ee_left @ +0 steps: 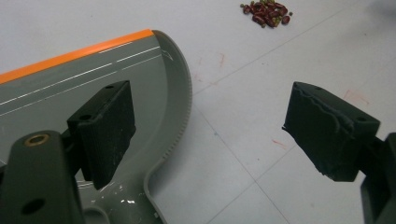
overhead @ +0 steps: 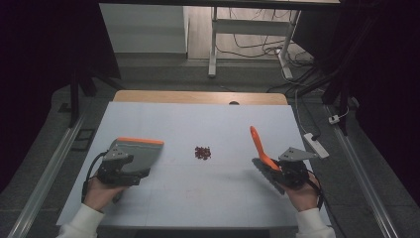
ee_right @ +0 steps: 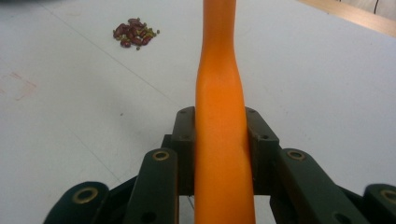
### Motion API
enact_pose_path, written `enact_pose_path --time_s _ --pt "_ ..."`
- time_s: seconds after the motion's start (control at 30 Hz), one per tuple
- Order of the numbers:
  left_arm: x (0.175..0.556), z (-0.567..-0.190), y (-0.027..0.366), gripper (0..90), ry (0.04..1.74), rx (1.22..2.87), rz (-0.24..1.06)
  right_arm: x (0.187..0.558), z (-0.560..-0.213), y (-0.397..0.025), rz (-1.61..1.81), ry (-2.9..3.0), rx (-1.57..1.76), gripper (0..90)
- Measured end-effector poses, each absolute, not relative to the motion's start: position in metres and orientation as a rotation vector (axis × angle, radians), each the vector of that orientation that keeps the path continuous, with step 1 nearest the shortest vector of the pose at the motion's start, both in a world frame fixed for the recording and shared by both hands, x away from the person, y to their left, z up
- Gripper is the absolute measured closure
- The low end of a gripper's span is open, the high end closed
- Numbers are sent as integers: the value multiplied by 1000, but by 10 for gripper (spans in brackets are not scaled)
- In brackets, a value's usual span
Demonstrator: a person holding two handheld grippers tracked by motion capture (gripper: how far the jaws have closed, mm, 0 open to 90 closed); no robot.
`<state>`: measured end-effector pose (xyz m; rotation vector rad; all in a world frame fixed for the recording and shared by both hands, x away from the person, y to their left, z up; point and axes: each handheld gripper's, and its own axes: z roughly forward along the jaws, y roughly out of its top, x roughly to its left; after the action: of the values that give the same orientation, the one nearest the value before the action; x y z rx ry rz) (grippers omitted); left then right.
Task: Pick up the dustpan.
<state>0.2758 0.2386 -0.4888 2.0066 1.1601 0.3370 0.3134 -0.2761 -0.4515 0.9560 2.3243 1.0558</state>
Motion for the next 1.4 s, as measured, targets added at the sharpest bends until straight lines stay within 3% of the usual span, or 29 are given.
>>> enact_pose_path --time_s 1.03,1.4 --pt "268 -475 227 180 1158 2013 344 316 -453 -274 1054 2311 957 698" --pt "272 -445 212 182 1232 2016 342 315 -447 -281 1121 2278 969 699"
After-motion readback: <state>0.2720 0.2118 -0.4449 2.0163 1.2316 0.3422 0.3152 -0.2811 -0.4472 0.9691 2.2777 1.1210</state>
